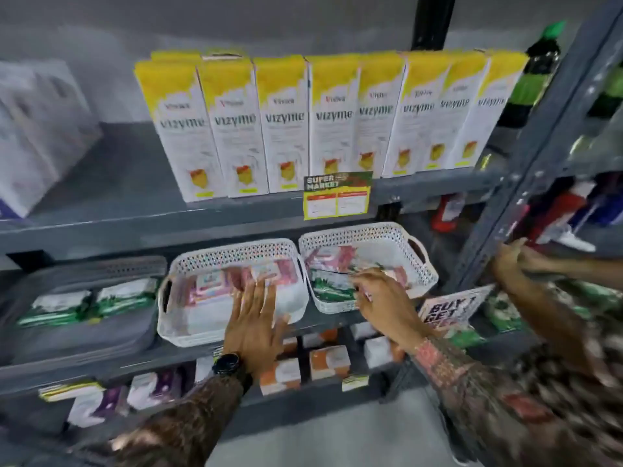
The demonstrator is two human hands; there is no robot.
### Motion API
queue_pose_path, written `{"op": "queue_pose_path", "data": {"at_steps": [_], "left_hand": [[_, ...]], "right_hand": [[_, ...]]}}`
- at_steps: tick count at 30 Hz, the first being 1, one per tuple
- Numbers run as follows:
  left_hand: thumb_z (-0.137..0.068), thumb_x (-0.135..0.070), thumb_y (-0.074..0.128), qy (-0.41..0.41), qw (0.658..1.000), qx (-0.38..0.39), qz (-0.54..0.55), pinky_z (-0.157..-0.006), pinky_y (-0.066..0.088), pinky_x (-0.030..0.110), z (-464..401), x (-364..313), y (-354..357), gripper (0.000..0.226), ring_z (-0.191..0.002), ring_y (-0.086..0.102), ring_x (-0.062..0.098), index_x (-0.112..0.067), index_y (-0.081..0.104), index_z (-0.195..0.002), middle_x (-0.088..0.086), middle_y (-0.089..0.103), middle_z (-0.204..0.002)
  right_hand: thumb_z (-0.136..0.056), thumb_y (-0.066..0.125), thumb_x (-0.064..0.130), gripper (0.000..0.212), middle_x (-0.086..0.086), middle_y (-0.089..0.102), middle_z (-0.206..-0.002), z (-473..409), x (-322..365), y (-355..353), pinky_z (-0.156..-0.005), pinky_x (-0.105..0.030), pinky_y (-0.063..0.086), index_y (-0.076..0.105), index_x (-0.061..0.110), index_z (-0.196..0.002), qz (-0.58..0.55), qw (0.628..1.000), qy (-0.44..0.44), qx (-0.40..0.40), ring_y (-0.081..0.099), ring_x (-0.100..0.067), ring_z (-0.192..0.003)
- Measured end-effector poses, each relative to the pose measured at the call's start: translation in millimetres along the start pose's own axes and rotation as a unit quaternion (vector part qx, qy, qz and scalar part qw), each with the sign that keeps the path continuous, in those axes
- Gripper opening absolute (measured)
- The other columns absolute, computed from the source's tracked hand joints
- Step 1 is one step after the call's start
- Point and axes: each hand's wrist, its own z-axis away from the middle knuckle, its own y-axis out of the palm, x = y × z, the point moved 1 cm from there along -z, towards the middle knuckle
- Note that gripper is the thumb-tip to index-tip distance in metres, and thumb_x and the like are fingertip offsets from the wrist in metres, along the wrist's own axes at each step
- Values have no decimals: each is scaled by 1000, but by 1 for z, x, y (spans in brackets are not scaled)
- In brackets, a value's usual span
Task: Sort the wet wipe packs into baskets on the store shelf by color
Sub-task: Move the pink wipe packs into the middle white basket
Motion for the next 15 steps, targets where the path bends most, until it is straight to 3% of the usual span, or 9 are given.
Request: {"op": "queue_pose_path", "data": {"at_steps": [4, 7, 10, 15], "left_hand": [[-98, -61, 1, -81, 996, 39, -12, -131, -2, 48, -11, 19, 28, 79, -160, -9, 23, -19, -1, -165, 4, -11, -171], [-98, -63, -1, -102, 993, 43, -35, -130, -5, 47, -19, 35, 39, 80, -158, -13, 18, -19, -3, -165, 2, -12, -171], [-96, -67, -7, -118, 990, 62, -48, -130, -6, 46, -24, 44, 47, 84, -155, -15, 14, -17, -6, -164, 0, -15, -168], [-96, -67, -8, -123, 990, 48, -47, -131, -3, 44, -22, 42, 54, 84, -159, -9, 18, -15, -9, -161, 1, -9, -170]], "right_hand": [[-93, 66, 7, 44, -3, 64, -139, -31, -11, 13, -106, -36, 52, 69, 18, -135, -4, 999, 2, 54, 67, -26, -124], [-96, 67, 11, 50, -6, 55, -152, -68, -10, 25, -113, -42, 51, 60, 17, -145, 7, 997, -26, 67, 60, -27, -135], [-99, 69, 16, 54, -13, 49, -150, -111, -4, 40, -107, -47, 55, 51, 10, -149, 45, 994, -37, 95, 55, -33, -135], [-100, 65, 37, 62, -18, 44, -154, -156, -16, 65, -115, -52, 44, 42, 14, -153, 130, 978, 35, 159, 48, -39, -139]]}}
